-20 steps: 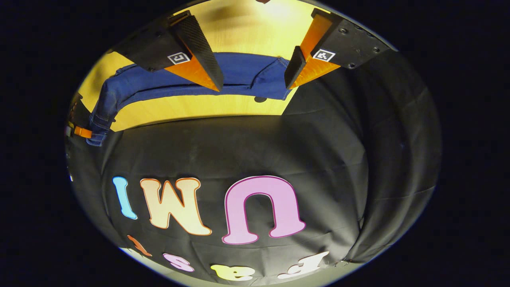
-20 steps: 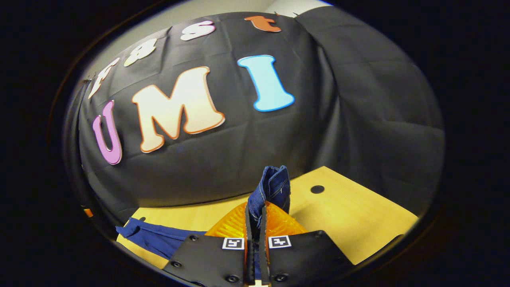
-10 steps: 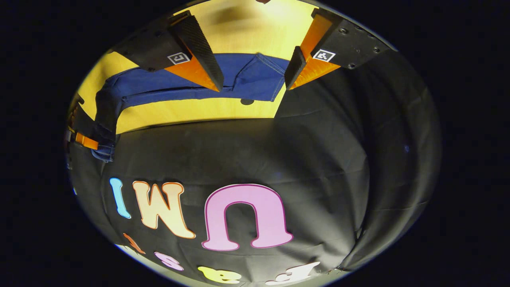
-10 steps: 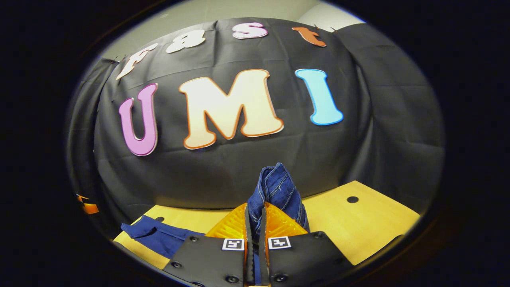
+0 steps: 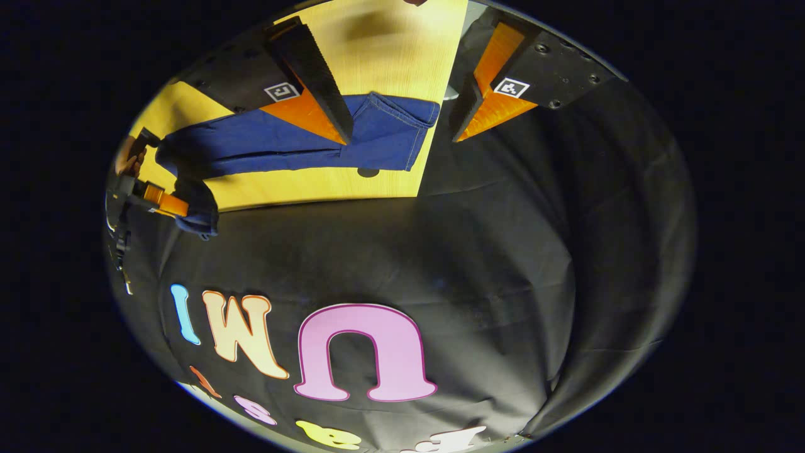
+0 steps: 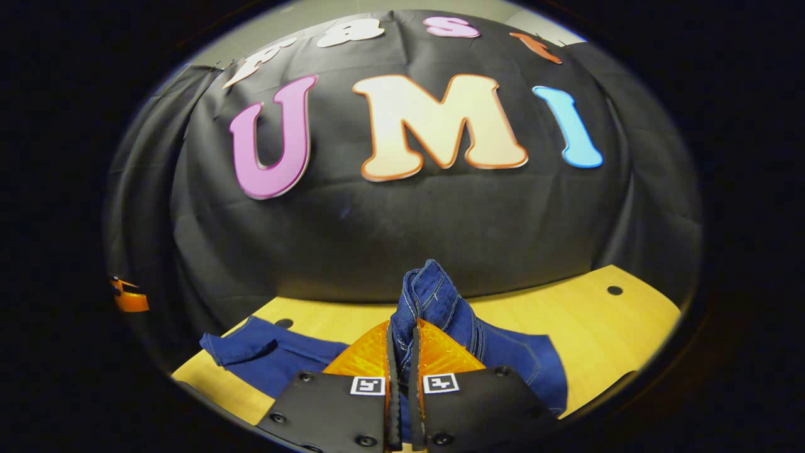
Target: Grasp the waist and the cuffs of the jeans and fold them to make the two legs overlap; first hold the waist and fold one-third of the jeans toward the cuffs, then hold the cuffs and fold the remaining one-third in the same direction to finish folding.
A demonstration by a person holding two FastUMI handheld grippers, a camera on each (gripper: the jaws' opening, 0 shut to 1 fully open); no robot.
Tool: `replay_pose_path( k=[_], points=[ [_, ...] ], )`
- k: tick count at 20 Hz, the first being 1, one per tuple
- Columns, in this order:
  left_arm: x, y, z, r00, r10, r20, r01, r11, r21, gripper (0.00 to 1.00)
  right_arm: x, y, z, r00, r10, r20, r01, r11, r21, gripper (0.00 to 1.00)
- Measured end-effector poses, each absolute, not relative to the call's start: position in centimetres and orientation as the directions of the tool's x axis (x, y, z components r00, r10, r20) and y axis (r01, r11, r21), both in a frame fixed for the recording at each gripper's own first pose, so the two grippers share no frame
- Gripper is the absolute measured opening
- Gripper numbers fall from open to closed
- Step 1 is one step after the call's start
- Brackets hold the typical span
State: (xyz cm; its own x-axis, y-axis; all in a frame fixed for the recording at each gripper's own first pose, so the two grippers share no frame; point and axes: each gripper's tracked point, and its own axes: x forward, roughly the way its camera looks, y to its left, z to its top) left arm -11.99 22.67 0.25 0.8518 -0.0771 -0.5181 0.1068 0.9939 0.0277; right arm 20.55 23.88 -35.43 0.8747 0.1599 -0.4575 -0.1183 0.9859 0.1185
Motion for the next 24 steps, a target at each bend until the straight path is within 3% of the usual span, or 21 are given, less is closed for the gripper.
replay_pose_path(
  k=[7, 9, 11, 13, 24],
  points=[
    [-11.9, 23.4, -3.6, 0.809, -0.111, -0.577, 0.125, 0.992, -0.016, 1.0, 17.5, 28.8, -44.8, 0.781, 0.202, -0.591, -0.196, 0.978, 0.075, 0.08],
    [-11.0, 23.0, -4.8, 0.792, -0.132, -0.596, 0.139, 0.99, -0.033, 0.96, 16.1, 30.7, -46.2, 0.74, 0.252, -0.623, -0.221, 0.967, 0.129, 0.18],
    [-10.1, 22.7, -6.9, 0.769, -0.156, -0.619, 0.161, 0.986, -0.048, 1.0, 15.3, 31.1, -46.1, 0.733, 0.265, -0.627, -0.239, 0.963, 0.127, 0.59],
    [-8.9, 22.3, -8.9, 0.754, -0.172, -0.635, 0.183, 0.982, -0.049, 0.96, 14.6, 30.3, -44.4, 0.747, 0.255, -0.614, -0.251, 0.963, 0.094, 1.0],
    [-3.3, 24.2, -21.1, 0.615, -0.165, -0.771, 0.209, 0.977, -0.043, 0.94, 10.6, 18.9, -37.8, 0.777, 0.103, -0.621, -0.139, 0.99, -0.009, 0.99]
  ],
)
